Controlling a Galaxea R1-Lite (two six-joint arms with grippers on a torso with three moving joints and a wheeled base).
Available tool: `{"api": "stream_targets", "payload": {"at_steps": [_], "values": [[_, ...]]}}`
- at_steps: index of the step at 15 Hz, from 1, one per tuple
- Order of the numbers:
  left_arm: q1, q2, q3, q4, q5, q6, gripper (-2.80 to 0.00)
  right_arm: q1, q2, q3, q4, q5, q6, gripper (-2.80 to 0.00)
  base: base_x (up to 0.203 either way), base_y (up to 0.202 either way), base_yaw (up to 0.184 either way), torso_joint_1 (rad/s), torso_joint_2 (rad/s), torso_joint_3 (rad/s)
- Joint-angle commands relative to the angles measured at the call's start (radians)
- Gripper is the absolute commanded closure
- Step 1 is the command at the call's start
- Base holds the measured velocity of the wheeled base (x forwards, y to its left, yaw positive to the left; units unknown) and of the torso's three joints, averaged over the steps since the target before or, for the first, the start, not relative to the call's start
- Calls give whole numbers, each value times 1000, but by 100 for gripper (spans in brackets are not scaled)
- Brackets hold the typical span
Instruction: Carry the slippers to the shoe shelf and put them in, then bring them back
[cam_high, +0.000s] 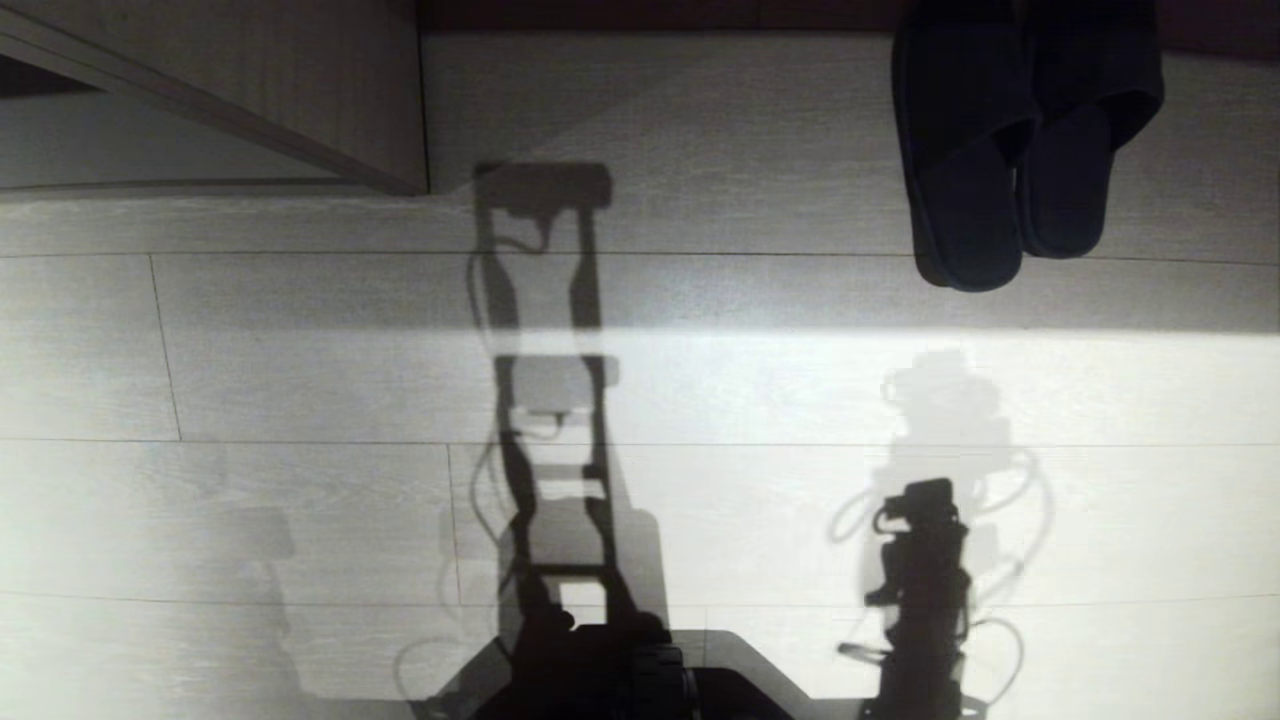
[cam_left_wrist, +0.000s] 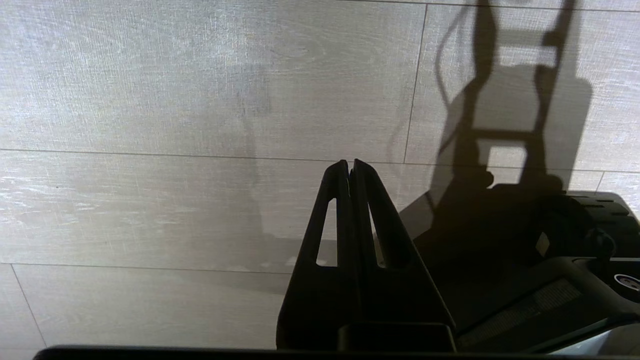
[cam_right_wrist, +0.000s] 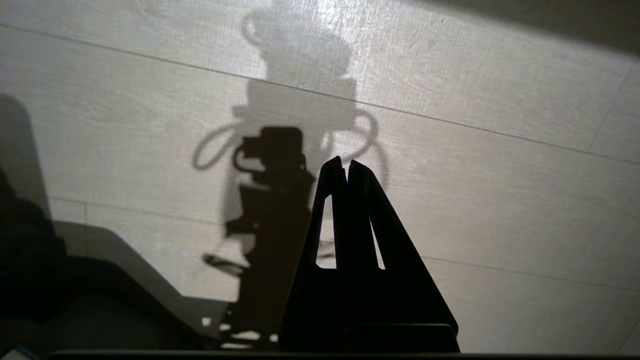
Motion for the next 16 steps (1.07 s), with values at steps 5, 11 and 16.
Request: {"api": "stream_targets", "payload": {"at_steps": [5,11,16], "values": [[0,0,0,0,0,0,0,45,-307,15,297,2,0,0,0,0,0,0,0,0],[0,0,0,0,0,0,0,48,-443,15,453,10,48,0,0,0,0,0,0,0],[0,0,0,0,0,0,0,48,-445,16,478,2,99,0,0,0,0,0,0,0]]}}
